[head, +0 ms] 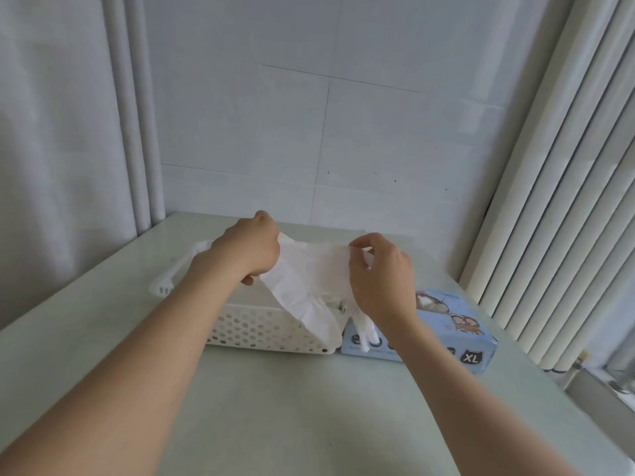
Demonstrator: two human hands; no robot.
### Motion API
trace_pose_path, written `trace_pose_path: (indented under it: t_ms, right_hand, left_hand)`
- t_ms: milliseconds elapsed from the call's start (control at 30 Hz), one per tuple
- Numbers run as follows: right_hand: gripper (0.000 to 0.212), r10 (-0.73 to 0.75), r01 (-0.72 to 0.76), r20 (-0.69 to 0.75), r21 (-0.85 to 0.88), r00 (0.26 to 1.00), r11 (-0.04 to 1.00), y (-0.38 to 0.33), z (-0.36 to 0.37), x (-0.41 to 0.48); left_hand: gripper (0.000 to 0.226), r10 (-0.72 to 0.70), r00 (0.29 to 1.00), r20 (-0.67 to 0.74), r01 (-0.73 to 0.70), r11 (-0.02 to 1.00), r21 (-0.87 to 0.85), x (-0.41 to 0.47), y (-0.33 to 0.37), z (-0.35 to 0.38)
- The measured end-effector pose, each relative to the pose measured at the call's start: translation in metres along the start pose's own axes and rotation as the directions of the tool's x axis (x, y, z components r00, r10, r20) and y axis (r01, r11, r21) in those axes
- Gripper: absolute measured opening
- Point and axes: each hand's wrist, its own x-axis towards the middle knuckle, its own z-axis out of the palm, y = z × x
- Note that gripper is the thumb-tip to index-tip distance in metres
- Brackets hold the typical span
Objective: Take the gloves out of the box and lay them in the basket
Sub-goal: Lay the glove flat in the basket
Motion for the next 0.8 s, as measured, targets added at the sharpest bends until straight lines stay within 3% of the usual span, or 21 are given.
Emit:
trace_pose_path:
  t_ms: [133, 367, 633, 800]
  right_hand:
    - [0.017, -0.077, 0.104, 0.157, -0.171, 0.985, 0.980, -0.014, 0.014, 0.016]
    - [0.017, -0.119, 0.262, 0.388, -0.341, 0.914, 0.903, -0.032, 0.037, 0.032]
    - [0.017, -0.055, 0.253, 0.477, -0.361, 0.877, 0.898, -0.027, 0.055, 0.041]
    - [0.037, -0.172, 0.413, 0.445, -0.526, 0.879, 0.744, -0.035, 0.054, 0.038]
  left_hand:
    - [0.024, -0.081, 0.996, -0.050, 0.089, 0.976, 0.199, 0.005, -0.018, -0.003]
    - [0.044, -0.164, 0.985, -0.052, 0.172, 0.944, 0.280, 0.009, -0.032, -0.002]
    - [0.050, -0.202, 0.977, -0.068, 0.213, 0.931, 0.296, 0.011, -0.038, 0.003]
    - [0.043, -0.218, 0.974, -0.060, 0.226, 0.926, 0.302, 0.011, -0.043, 0.008]
